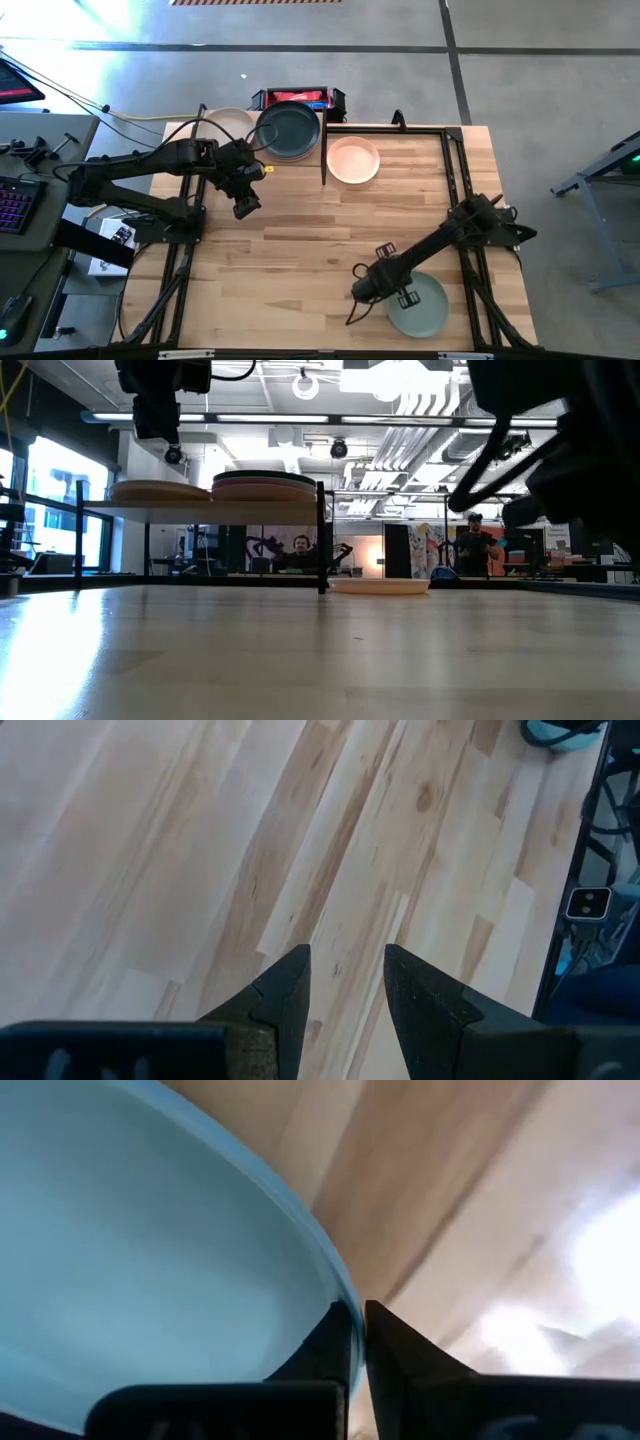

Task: Place and stack plates onto a shelf
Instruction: Stack the light blue plate on top of the white plate on the shelf

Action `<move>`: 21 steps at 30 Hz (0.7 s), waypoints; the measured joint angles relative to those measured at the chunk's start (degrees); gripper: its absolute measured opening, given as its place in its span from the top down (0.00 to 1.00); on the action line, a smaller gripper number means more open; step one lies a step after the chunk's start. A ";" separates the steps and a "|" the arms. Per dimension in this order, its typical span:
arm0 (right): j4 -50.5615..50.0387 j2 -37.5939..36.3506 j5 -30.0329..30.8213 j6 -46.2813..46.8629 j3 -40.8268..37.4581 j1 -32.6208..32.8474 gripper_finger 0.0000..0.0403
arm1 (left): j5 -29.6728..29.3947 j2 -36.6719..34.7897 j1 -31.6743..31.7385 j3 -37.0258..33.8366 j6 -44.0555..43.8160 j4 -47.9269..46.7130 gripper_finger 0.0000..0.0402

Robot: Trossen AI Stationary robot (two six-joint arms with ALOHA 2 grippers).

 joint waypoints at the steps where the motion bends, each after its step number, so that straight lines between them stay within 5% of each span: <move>1: -0.01 -0.78 0.08 0.36 0.00 -0.32 1.00 | -0.03 0.00 0.00 0.00 -0.04 0.00 0.71; 21: 3.06 -21.75 7.51 27.63 0.04 -16.42 1.00 | -0.05 0.00 -0.03 0.02 -24.29 6.69 0.71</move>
